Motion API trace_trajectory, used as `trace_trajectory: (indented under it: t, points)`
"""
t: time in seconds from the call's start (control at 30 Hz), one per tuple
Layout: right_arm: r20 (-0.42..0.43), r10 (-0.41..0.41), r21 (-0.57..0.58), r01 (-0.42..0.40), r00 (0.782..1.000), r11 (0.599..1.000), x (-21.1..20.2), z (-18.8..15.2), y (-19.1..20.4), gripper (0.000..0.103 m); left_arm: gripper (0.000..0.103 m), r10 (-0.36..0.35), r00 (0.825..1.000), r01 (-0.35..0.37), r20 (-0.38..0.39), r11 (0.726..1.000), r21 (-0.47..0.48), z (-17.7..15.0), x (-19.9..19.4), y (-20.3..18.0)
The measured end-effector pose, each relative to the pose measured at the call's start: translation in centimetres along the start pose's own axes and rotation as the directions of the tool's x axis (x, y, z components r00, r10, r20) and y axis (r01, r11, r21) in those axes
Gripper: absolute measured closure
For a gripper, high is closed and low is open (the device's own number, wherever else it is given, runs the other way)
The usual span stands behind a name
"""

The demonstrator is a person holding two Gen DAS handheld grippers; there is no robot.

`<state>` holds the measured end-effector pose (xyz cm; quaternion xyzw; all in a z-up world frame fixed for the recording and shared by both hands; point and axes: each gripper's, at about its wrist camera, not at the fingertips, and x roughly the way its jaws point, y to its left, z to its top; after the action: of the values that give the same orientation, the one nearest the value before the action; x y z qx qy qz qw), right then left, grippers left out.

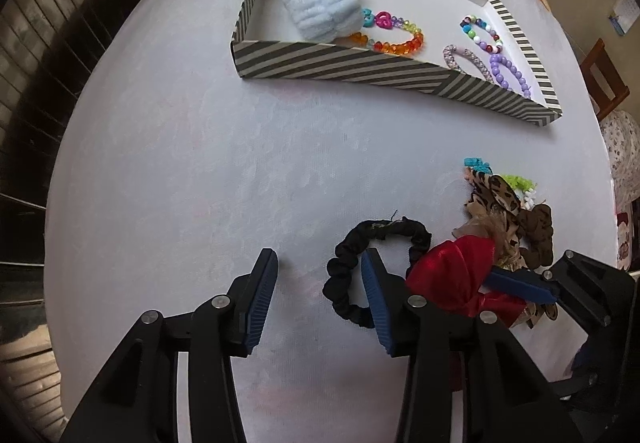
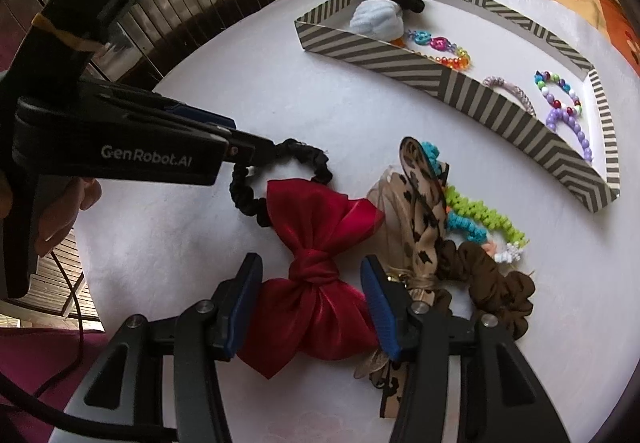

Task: Organize jewelry
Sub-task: 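Grasp the black beaded hair tie with the left tool while the right tool grasps the red satin bow, then carry the hair tie and red bow into the tray and open both tools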

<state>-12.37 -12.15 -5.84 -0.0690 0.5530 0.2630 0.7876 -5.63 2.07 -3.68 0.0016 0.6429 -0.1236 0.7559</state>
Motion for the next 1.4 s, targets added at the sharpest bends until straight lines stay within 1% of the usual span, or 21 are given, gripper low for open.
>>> trace_trajectory:
  t: [0.13,0.2,0.23,0.27,0.3,0.33,0.37,0.4,0.43,0.47,0.6,0.83,0.97,1.07,1.2,1.4]
  points:
    - [-0.002,0.0,-0.008,0.0,1.0,1.0,-0.1,-0.3,0.3,0.049,0.08,0.018,1.0,-0.018,-0.011,1.0,0.012,0.0,0.4,-0.2]
    - [0.006,0.005,0.012,-0.005,1.0,1.0,-0.1,-0.4,0.1,0.049,0.08,0.036,0.999,-0.036,-0.006,0.999,0.025,0.2,0.7,-0.8]
    - [0.011,0.015,0.025,-0.016,1.0,1.0,-0.2,-0.5,0.0,0.051,0.08,0.044,0.999,-0.044,-0.004,0.999,0.028,0.4,0.9,-1.2]
    - [0.013,0.031,0.038,-0.031,0.999,0.999,-0.2,-0.5,-0.2,0.058,0.08,0.052,0.999,-0.052,0.002,0.998,0.03,0.4,0.9,-1.4]
    - [0.009,0.045,0.049,-0.045,0.999,0.998,-0.1,-0.7,-0.3,0.063,0.08,0.054,0.998,-0.054,0.008,0.998,0.031,0.4,0.9,-1.4]
    - [0.004,0.043,0.051,-0.043,0.999,0.998,-0.1,-0.8,-0.4,0.072,0.082,0.057,0.998,-0.058,0.015,0.998,0.033,0.4,0.9,-1.5]
    - [0.001,0.038,0.053,-0.038,0.999,0.998,0.0,-0.9,-0.4,0.08,0.086,0.059,0.998,-0.059,0.026,0.998,0.033,0.3,0.9,-1.5]
    - [0.002,0.044,0.063,-0.044,0.999,0.997,-0.2,-1.0,-0.6,0.081,0.097,0.06,0.997,-0.062,0.042,0.998,0.031,0.3,0.8,-1.3]
    - [0.006,0.052,0.072,-0.052,0.999,0.996,-0.3,-1.0,-0.7,0.083,0.103,0.067,0.997,-0.068,0.049,0.997,0.029,0.2,0.7,-1.3]
    - [0.01,0.057,0.08,-0.058,0.998,0.995,-0.5,-1.1,-0.8,0.085,0.103,0.07,0.996,-0.071,0.051,0.997,0.021,0.1,0.6,-1.1]
    - [0.039,0.071,0.096,-0.074,0.997,0.993,-1.9,-1.4,-1.0,0.086,0.103,0.016,0.999,-0.015,0.03,0.999,-0.029,0.1,0.4,0.1]
    - [0.108,0.121,0.12,-0.134,0.987,0.984,-5.2,-1.5,-1.5,0.086,0.103,0.002,0.998,0.001,0.068,0.999,-0.039,0.1,-1.9,0.3]
    - [0.153,0.141,0.136,-0.162,0.978,0.977,-7.0,-1.3,-2.1,0.086,0.103,0.01,0.994,-0.007,0.105,1.0,-0.027,0.2,-3.8,0.1]
    - [0.18,0.141,0.152,-0.169,0.973,0.974,-7.9,-1.0,-2.7,0.086,0.103,0.022,0.992,-0.021,0.125,1.0,-0.013,0.8,-4.7,-0.3]
    - [0.218,0.128,0.166,-0.166,0.968,0.972,-9.0,-0.7,-3.5,0.086,0.103,0.047,0.988,-0.049,0.148,0.999,0.008,1.3,-6.2,-0.6]
    - [0.258,0.093,0.183,-0.144,0.962,0.973,-10.1,0.2,-4.5,0.086,0.103,0.069,0.979,-0.08,0.192,0.995,0.052,3.0,-7.8,-1.5]
